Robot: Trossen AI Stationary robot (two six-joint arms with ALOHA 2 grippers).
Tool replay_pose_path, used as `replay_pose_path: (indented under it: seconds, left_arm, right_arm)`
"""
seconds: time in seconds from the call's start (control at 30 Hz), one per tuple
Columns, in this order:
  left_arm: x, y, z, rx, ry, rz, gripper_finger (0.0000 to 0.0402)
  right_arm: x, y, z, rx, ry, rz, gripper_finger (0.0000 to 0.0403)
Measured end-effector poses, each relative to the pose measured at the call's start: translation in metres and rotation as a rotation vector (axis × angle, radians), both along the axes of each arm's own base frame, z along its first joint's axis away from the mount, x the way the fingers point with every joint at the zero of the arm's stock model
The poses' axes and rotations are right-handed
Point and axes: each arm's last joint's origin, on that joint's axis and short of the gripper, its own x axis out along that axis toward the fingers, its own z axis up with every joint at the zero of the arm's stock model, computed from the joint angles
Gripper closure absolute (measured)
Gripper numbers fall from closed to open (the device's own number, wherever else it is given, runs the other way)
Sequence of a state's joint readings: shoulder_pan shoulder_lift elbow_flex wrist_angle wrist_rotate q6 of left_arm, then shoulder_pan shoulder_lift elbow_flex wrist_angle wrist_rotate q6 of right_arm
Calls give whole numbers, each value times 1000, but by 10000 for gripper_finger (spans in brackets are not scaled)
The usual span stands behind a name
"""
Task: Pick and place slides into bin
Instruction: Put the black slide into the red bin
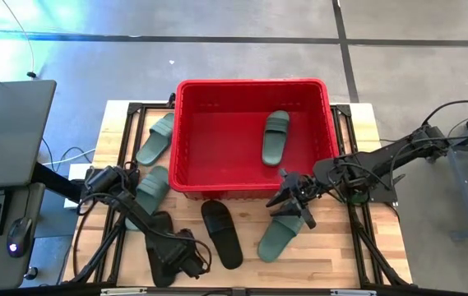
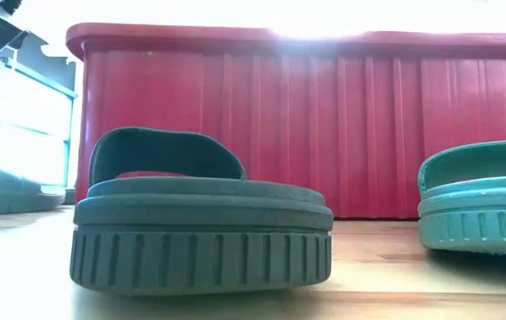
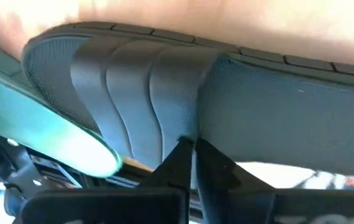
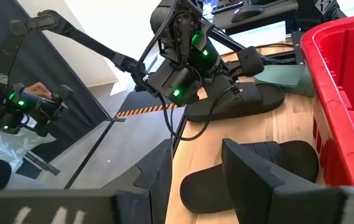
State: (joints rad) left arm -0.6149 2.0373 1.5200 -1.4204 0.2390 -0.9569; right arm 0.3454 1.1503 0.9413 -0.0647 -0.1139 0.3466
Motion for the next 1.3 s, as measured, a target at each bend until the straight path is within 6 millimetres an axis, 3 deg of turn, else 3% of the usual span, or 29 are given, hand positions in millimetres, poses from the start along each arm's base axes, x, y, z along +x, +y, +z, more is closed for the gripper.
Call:
replay_pose_path:
  seconds: [0.2, 0.43, 0.63, 0.73, 0.87, 1.0, 1.17, 1.3]
  left_arm:
    - [18, -15, 36, -140, -116, -42, 400]
    - [27, -21, 114, -98, -337, -87, 401]
    - [28, -20, 182, -135, -653, -112, 401]
    - [28, -15, 208, -92, -809, -174, 401]
    - [27, 5, 226, 50, -970, -228, 401]
    - [26, 23, 229, 112, -925, -244, 401]
    - [35, 19, 218, 23, -860, -445, 401]
    - [44, 14, 203, 67, -806, -497, 401]
  right_arm:
    - [0, 0, 0, 28, 14, -8, 275]
    - [0, -1, 0, 0, 3, -39, 275]
    - [0, -1, -1, -9, 5, -51, 275]
    - [0, -1, -1, -7, 8, -51, 275]
    - [0, -1, -2, -11, 19, -51, 275]
    - [0, -1, -3, 12, 42, -59, 275]
    - [-1, -1, -6, 3, 73, -60, 275]
    - [-2, -2, -8, -4, 91, -60, 275]
